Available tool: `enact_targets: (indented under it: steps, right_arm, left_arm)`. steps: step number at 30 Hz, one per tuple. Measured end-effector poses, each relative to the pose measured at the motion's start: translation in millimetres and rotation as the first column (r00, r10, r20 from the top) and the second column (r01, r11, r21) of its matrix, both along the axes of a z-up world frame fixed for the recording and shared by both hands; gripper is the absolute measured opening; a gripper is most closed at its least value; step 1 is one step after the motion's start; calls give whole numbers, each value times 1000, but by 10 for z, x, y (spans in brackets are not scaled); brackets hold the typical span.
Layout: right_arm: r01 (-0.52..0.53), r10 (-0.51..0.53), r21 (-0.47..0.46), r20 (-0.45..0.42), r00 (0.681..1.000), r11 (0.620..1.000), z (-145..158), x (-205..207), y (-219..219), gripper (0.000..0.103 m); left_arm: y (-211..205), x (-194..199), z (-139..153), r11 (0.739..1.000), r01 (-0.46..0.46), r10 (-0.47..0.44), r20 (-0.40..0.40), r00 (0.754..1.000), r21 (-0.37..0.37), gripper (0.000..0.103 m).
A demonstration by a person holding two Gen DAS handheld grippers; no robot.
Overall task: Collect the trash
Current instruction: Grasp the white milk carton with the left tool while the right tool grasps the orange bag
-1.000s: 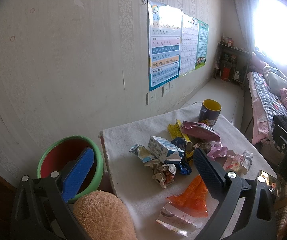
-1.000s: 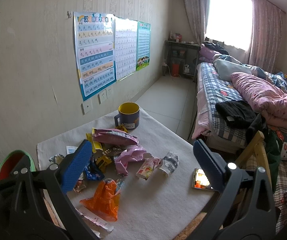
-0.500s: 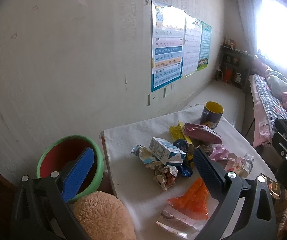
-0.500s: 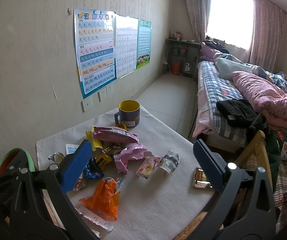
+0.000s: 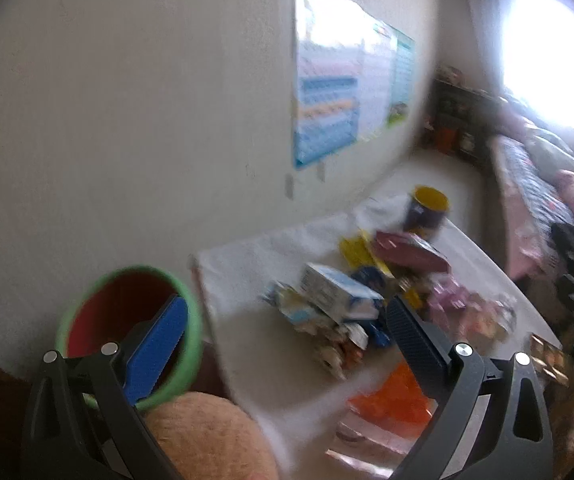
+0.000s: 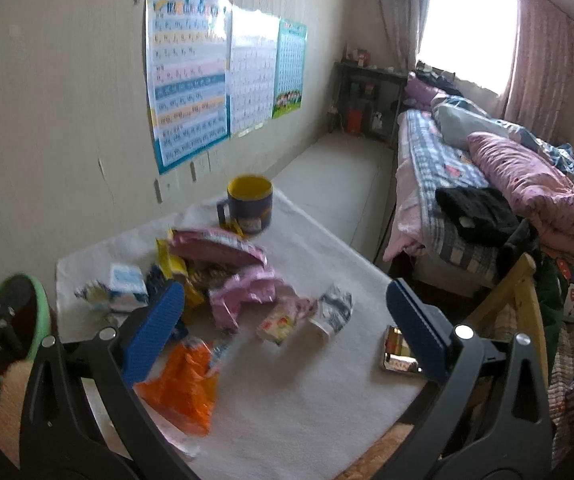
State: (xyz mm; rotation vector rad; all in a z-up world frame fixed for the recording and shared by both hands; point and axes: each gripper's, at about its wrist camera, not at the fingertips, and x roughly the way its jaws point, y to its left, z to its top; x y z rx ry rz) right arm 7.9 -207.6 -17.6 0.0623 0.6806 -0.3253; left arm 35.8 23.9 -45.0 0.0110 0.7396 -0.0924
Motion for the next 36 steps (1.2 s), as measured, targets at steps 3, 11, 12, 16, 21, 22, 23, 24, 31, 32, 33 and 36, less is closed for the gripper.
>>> enact_targets:
  steps: [3, 11, 12, 16, 21, 22, 23, 24, 31, 32, 33, 36]
  right_arm:
    - [-24, 26, 41, -60, 998, 999, -257, 32, -66, 100]
    - [-42, 62, 130, -152, 986, 991, -707, 130, -117, 100]
    - [-42, 65, 144, -157, 985, 989, -733, 139, -131, 100]
    - [-49, 81, 184, -171, 982, 982, -814, 161, -150, 100]
    - [-63, 109, 231, -193, 975, 971, -926, 201, -156, 100]
    - [-68, 116, 238, -195, 974, 969, -946, 209, -144, 100]
    - [-75, 126, 247, -199, 972, 966, -967, 217, -127, 100]
    - [-85, 140, 256, -203, 969, 963, -988, 225, -102, 100]
    - [-140, 220, 325, -221, 950, 935, -1129, 255, 37, 100]
    - [-147, 232, 340, -225, 946, 929, -1157, 268, 64, 100]
    - [-152, 240, 350, -225, 944, 924, -1178, 270, 83, 100]
    - [-158, 271, 406, -239, 932, 900, -1278, 312, 136, 97]
  left_arm:
    - [-24, 112, -213, 1000, 0, 2, -61, 998, 30, 95]
    - [-288, 911, -605, 998, 62, -67, -206, 976, -34, 94]
    - [-331, 997, -646, 997, 62, -68, -222, 973, -37, 94]
    - [-472, 1499, -1041, 997, 49, -66, -397, 916, -52, 82]
    - [-596, 1684, -1413, 997, 49, -76, -524, 848, -65, 81]
    - [-622, 1680, -1431, 997, 54, -75, -522, 850, -56, 81]
    - [-654, 1676, -1444, 997, 61, -78, -514, 854, -50, 80]
    - [-665, 1676, -1445, 997, 62, -80, -507, 858, -51, 74]
    - [-570, 1512, -1150, 993, 62, -98, -419, 903, -98, 43]
    - [-532, 1478, -1085, 992, 64, -101, -399, 911, -105, 43]
    - [-501, 1440, -1028, 991, 65, -104, -381, 919, -113, 43]
    - [-369, 1208, -727, 988, 84, -120, -295, 948, -133, 43]
